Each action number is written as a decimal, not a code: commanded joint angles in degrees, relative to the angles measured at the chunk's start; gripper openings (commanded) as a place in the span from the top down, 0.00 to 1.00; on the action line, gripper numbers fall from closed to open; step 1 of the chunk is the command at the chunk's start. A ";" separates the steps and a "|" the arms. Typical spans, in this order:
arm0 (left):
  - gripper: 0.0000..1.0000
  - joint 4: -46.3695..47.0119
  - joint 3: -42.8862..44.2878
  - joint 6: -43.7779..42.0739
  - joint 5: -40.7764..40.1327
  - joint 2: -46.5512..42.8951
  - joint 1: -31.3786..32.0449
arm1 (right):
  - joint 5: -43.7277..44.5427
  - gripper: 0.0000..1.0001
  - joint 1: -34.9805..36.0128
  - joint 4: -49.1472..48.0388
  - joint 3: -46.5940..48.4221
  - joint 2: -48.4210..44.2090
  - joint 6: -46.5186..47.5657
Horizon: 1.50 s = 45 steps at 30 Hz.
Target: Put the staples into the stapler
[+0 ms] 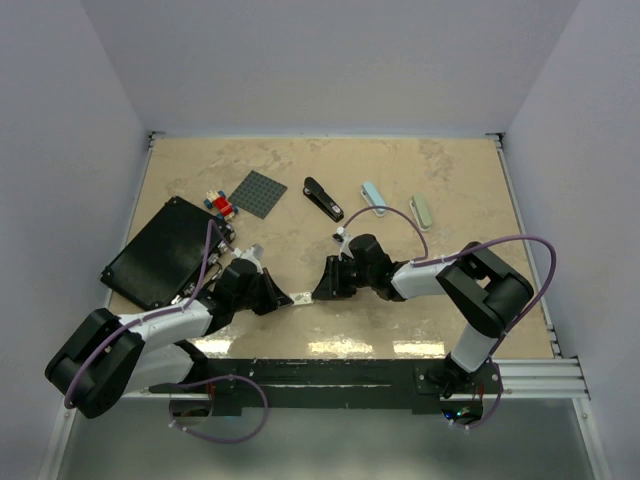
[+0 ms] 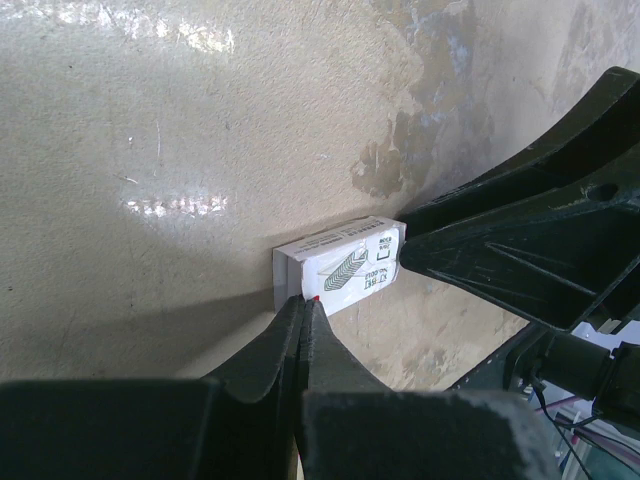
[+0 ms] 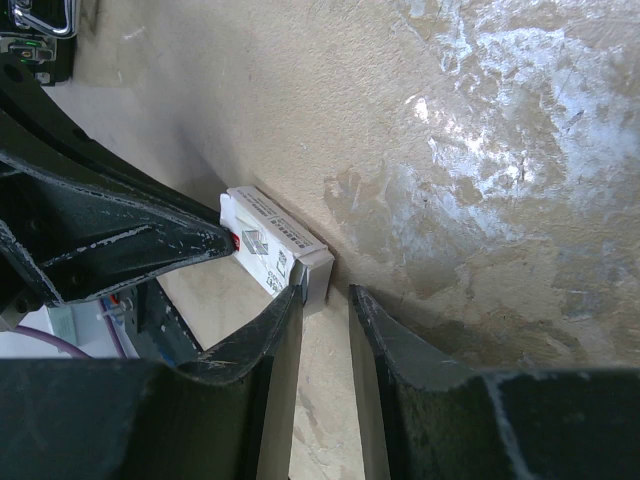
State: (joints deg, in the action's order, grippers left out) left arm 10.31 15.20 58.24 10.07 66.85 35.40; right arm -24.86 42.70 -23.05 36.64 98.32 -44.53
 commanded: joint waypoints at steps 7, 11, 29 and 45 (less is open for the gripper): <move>1.00 2.26 -0.61 1.35 -0.75 -0.76 0.29 | 3.42 0.71 0.72 5.73 3.96 -1.20 1.20; 1.00 2.44 -0.70 1.44 -0.84 -0.75 0.29 | 4.29 0.71 0.72 8.36 5.10 -1.99 0.85; 1.00 3.32 -1.49 2.23 -0.84 -0.76 0.20 | 6.67 0.75 2.48 14.34 8.36 -2.52 0.76; 1.00 2.88 -1.40 1.97 -1.19 -2.16 0.29 | 12.38 1.00 3.88 22.87 13.18 -2.88 2.34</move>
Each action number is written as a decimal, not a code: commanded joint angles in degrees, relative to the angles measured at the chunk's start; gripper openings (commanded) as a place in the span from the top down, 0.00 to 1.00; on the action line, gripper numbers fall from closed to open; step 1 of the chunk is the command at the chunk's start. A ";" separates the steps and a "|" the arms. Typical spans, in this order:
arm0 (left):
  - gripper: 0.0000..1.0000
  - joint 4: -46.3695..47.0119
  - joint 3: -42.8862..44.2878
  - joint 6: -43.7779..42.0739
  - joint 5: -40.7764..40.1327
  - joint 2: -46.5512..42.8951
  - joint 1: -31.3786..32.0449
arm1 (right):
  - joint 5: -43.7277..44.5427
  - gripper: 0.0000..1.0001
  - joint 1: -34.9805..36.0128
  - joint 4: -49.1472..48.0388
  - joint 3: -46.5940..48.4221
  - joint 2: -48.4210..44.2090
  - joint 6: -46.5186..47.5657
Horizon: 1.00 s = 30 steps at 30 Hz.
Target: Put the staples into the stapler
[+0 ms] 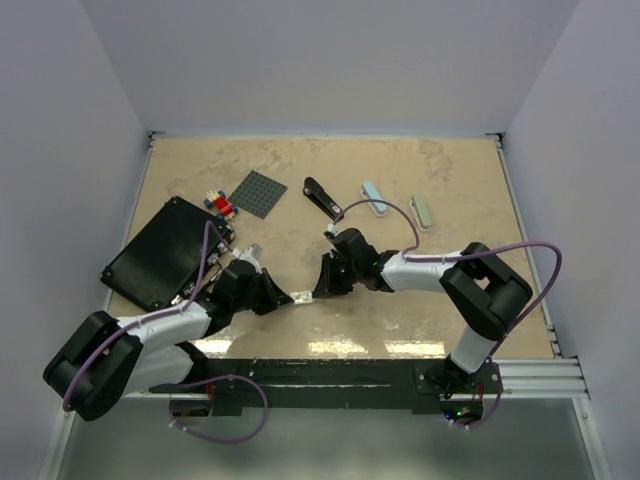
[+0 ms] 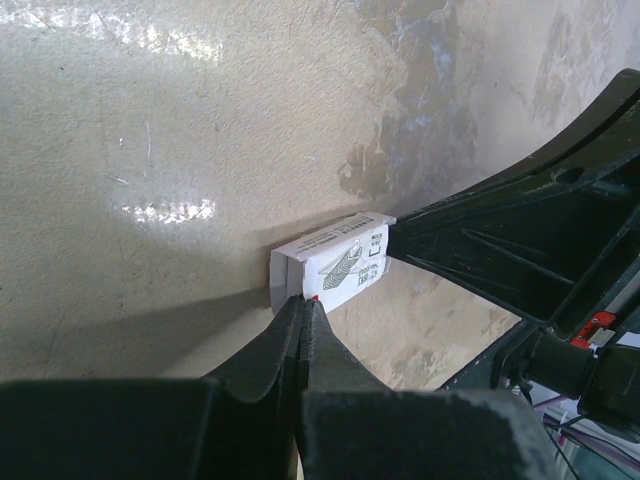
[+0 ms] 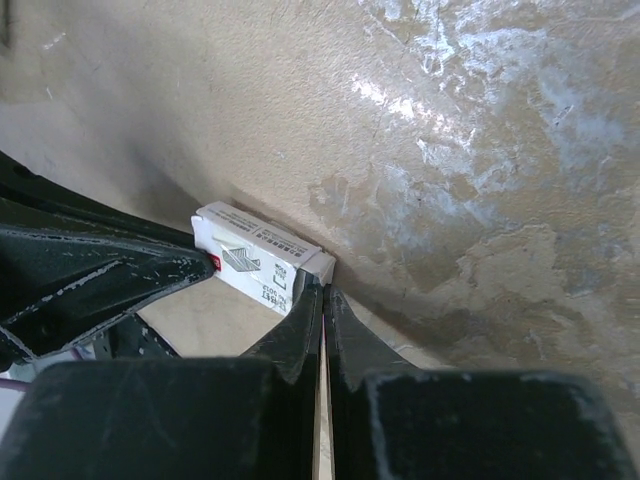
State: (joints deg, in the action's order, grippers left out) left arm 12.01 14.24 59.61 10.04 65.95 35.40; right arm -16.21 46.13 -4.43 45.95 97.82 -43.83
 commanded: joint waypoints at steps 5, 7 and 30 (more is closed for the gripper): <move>1.00 0.73 -0.53 0.68 -1.43 -1.79 0.29 | 8.12 1.00 1.42 11.89 7.47 -1.93 2.96; 1.00 0.65 -0.53 0.59 -1.43 -1.97 0.29 | 9.26 1.00 1.77 14.52 8.44 -1.76 3.32; 1.00 -0.67 -2.90 1.12 -1.87 -4.69 0.29 | 16.56 1.00 3.53 24.20 12.23 0.70 4.37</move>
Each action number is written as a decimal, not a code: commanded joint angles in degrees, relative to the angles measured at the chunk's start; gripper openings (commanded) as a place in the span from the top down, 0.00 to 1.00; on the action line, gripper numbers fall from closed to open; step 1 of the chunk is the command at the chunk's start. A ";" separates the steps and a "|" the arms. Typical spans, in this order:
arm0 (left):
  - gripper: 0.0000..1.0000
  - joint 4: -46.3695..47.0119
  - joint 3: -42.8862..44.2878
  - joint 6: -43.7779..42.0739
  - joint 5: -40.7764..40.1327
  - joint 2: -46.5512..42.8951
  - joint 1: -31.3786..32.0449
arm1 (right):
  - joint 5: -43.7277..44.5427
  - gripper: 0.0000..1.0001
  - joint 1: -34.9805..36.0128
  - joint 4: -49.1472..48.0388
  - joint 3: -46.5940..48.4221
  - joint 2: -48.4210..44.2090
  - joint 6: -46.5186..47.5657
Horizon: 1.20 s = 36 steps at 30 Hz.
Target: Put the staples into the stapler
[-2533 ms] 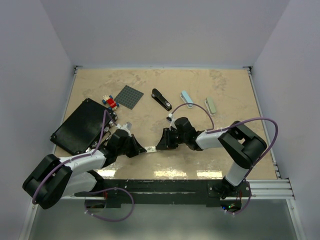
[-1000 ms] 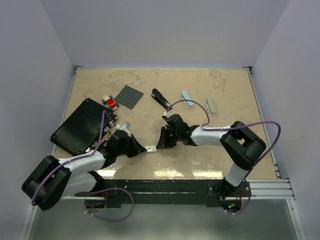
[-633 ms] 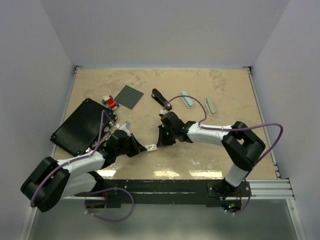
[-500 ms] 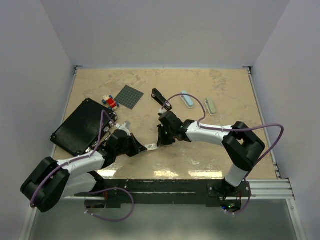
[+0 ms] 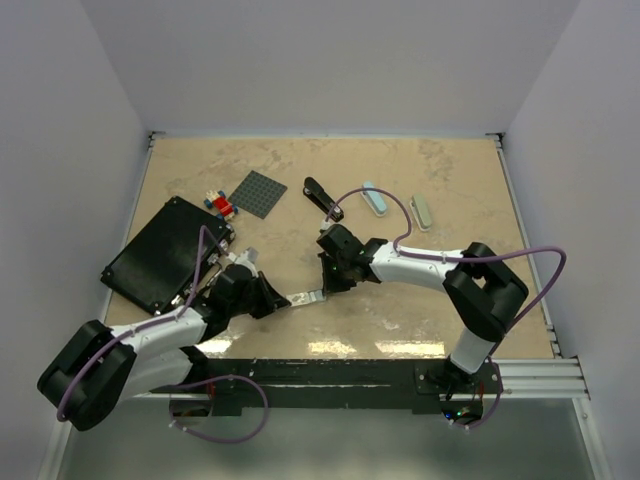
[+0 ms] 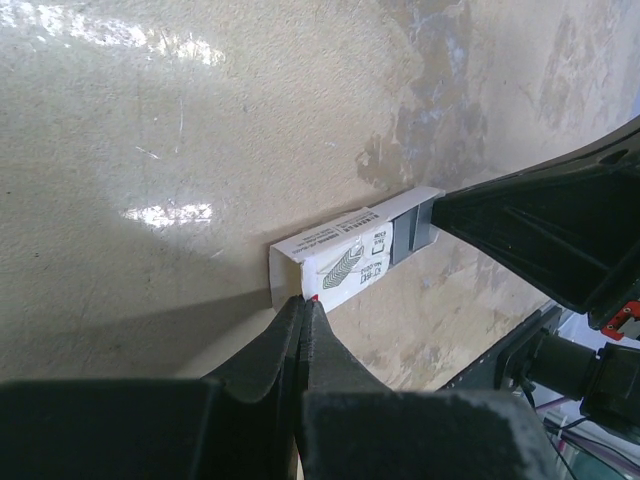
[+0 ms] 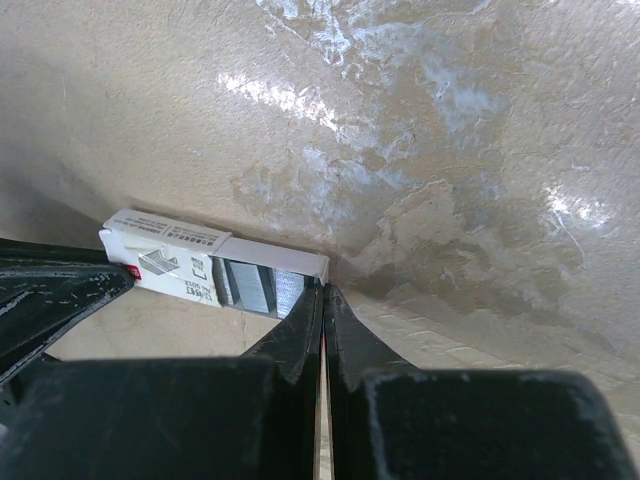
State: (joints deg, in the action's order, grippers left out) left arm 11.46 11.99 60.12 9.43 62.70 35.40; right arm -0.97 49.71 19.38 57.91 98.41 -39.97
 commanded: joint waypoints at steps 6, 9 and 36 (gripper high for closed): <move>1.00 -2.67 -1.35 0.35 -2.66 -3.54 0.20 | 1.06 1.00 -0.06 0.22 -1.04 -0.50 0.50; 1.00 -4.86 -1.53 0.09 -3.80 -4.95 0.20 | 1.15 1.00 -0.14 0.49 -1.40 -0.94 0.50; 0.94 -14.28 -0.04 -2.02 -13.12 -11.63 -5.51 | 3.70 0.96 3.10 4.18 2.12 -0.77 3.93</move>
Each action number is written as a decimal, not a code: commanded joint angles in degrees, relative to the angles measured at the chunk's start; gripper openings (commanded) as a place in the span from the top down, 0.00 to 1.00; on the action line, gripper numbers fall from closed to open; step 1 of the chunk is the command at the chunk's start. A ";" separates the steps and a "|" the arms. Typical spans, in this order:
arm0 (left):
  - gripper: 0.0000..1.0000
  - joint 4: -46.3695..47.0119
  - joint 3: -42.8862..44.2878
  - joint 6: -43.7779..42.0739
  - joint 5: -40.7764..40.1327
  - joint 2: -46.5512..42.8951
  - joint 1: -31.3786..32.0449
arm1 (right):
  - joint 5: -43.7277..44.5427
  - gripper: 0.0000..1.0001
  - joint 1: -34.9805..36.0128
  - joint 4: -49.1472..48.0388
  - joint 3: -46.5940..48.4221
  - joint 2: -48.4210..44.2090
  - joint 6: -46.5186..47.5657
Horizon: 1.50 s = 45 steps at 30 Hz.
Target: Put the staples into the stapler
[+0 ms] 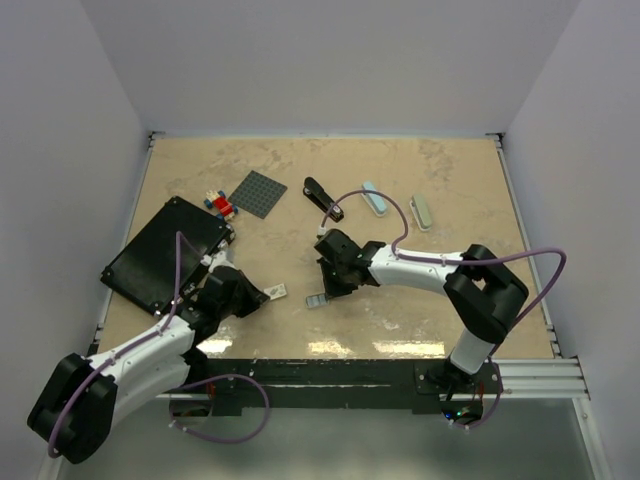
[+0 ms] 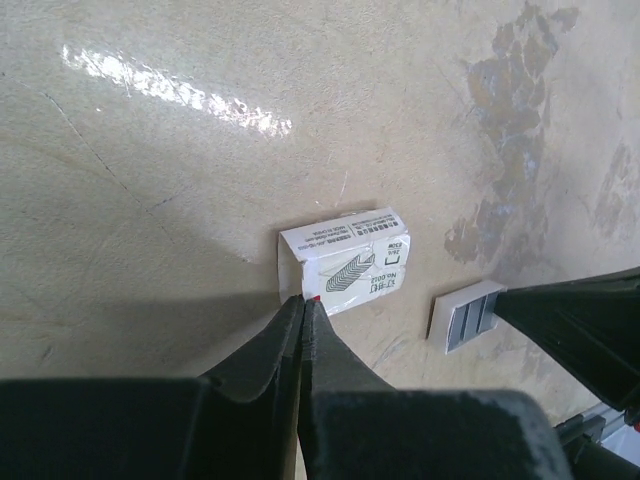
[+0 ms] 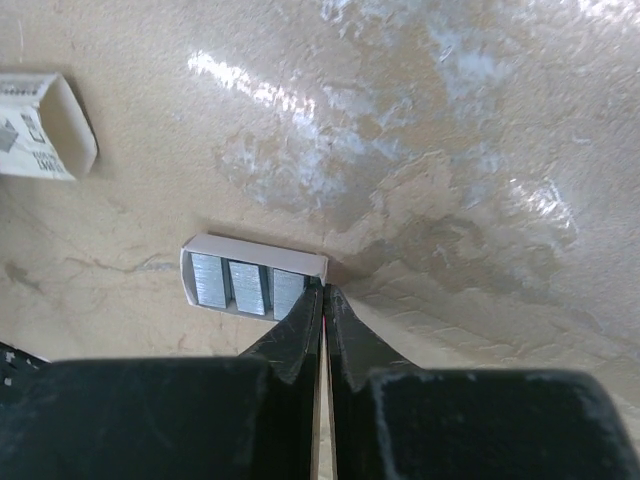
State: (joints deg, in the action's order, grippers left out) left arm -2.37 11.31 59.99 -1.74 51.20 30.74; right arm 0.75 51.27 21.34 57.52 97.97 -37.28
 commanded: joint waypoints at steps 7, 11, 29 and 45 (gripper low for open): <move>0.84 0.61 1.08 -2.24 -1.69 0.74 -1.21 | 2.14 0.89 2.61 2.91 3.92 0.46 1.42; 0.71 -0.44 1.87 -2.86 -2.22 0.31 -1.21 | 3.99 0.86 2.61 3.79 4.62 -0.32 1.94; 0.12 -11.68 13.64 -14.01 -8.54 -6.63 -1.30 | 9.10 0.25 -7.48 4.86 20.61 0.88 22.50; 0.00 -17.23 22.62 -35.46 -9.87 -23.86 -1.30 | 2.77 0.28 -17.60 3.53 56.28 31.82 37.01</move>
State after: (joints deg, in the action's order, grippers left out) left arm -18.11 32.16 29.82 -11.38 28.77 29.65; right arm 5.98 34.04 23.55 106.74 127.39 -4.05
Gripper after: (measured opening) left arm 0.997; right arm 0.758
